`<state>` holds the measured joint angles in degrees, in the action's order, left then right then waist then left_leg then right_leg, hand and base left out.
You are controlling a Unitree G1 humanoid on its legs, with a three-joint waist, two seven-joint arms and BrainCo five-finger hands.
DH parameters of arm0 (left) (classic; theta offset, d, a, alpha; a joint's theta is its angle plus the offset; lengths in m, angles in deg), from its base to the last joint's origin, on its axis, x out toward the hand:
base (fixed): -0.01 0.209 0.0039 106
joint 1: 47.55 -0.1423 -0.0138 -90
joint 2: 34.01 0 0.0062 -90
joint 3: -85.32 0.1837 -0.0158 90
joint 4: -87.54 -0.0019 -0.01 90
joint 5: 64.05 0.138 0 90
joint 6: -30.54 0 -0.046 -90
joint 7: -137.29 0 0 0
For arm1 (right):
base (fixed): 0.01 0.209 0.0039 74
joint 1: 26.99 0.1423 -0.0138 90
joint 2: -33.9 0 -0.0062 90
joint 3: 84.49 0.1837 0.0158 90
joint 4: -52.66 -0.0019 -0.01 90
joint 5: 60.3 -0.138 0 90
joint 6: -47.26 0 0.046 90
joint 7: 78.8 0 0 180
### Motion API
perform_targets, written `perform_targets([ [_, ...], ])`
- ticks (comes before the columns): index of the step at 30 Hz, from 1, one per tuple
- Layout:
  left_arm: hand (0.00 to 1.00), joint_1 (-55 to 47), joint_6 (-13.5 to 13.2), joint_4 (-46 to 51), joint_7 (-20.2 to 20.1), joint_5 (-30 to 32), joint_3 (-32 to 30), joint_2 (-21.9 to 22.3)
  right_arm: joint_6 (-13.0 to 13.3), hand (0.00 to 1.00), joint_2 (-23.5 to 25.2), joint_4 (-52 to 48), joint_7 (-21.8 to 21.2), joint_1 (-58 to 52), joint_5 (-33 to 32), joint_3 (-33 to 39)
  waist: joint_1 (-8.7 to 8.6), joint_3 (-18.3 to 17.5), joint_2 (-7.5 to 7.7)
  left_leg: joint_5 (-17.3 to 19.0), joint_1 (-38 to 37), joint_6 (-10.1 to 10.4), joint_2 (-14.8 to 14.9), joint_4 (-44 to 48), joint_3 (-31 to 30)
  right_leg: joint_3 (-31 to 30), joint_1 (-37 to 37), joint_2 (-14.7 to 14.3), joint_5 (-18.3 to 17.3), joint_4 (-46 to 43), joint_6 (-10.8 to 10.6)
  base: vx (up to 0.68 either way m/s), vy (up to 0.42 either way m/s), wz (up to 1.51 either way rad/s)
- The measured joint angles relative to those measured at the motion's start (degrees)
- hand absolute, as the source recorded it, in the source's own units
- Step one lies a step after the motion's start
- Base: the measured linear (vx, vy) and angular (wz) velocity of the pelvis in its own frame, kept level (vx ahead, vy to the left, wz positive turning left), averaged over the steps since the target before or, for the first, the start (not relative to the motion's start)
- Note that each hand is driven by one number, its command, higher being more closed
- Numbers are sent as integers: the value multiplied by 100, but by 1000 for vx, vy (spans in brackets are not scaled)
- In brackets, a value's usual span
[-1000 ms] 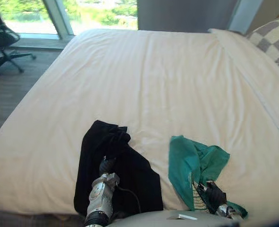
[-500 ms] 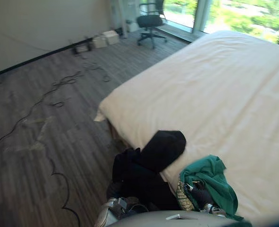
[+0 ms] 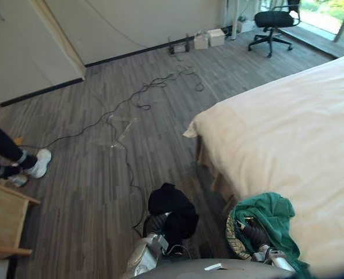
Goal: Tidy the bed and pick cloth on bed and put in laundry
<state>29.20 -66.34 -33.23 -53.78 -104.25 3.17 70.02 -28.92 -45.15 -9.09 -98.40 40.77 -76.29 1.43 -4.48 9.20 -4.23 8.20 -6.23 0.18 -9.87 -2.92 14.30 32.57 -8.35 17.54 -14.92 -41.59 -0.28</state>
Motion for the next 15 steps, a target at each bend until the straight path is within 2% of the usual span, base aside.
perform_targets([
  [1, 100, 73, -98, 74, -24, 2, -80, -254, 146, 100, 187, -58, 33, -10, 1, -145, 65, 129, 545, 562, 498, -868, 184, 1805, 395, -314, 195, 189, -166, -46, -398, 217, -25, 90],
  [2, 100, 130, -212, 91, -66, -1, -39, -520, 392, 100, 296, -154, 75, -146, -32, -329, 204, 294, 330, 1035, 866, -325, 1568, 3004, 89, -513, 238, -357, -458, 500, -683, 190, 17, 74],
  [3, 100, 213, -173, -39, -35, 1, -59, -610, 355, 100, 398, 121, 104, -39, -46, -388, 275, 337, 558, 1002, 870, -278, 1303, 3041, -250, -909, 234, -423, -520, 883, -591, 135, 60, 89],
  [4, 100, 221, -135, -46, -24, 36, -55, -640, 340, 100, 430, 207, 126, -17, -77, -480, 359, 327, 717, 676, 741, -402, 1118, 2512, -409, -1296, 350, -664, -530, 1493, -527, 34, 69, 89],
  [5, 100, 221, -119, -50, -25, 40, -41, -608, 380, 100, 426, 188, 126, -37, -115, -456, 318, 327, 717, 550, 731, -428, 1034, 2301, -578, -1459, 398, -767, -499, 1740, -482, 88, 22, 169],
  [6, 100, 145, -126, -31, -36, 49, 118, -565, 453, 100, 363, 204, 137, -70, -334, -372, 209, 332, 682, 150, 625, -498, 762, 1766, -914, -1873, 493, -934, -319, 2168, -466, 74, 13, 147],
  [8, 100, 11, -122, -32, -34, 93, 130, -516, 461, 100, 268, 206, 162, 12, -422, -302, 229, 330, 686, 42, 474, -527, 541, 1563, -1024, -2004, 484, -856, -111, 2318, -409, 101, 19, 91],
  [9, 100, -127, -128, -30, -6, 97, 127, -496, 470, 100, 212, 201, 190, 30, -423, -290, 294, 322, 603, 34, 407, -525, 424, 1505, -1024, -2000, 430, -857, 56, 2491, -357, 91, 7, 37],
  [12, 100, -303, -156, -9, 20, 100, 92, -477, 472, 100, 149, 214, 201, 35, -491, -194, 341, 193, 408, 37, 323, -518, 411, 1405, -1030, -2075, 317, -922, 252, 2720, -310, 109, -19, 8],
  [13, 100, -388, -198, 8, 15, 99, 35, -477, 459, 100, 155, 218, 187, 55, -722, -181, 354, 152, 325, 23, 308, -492, 458, 1334, -1000, -2075, 278, -986, 352, 2919, -291, 76, -41, -16],
  [15, 100, -424, -238, 20, 7, 99, 29, -478, 434, 100, 171, 221, 180, 55, -761, -186, 345, 138, 303, 1, 269, -450, 498, 1265, -986, -2084, 244, -1035, 393, 3015, -274, 88, -90, -15],
])
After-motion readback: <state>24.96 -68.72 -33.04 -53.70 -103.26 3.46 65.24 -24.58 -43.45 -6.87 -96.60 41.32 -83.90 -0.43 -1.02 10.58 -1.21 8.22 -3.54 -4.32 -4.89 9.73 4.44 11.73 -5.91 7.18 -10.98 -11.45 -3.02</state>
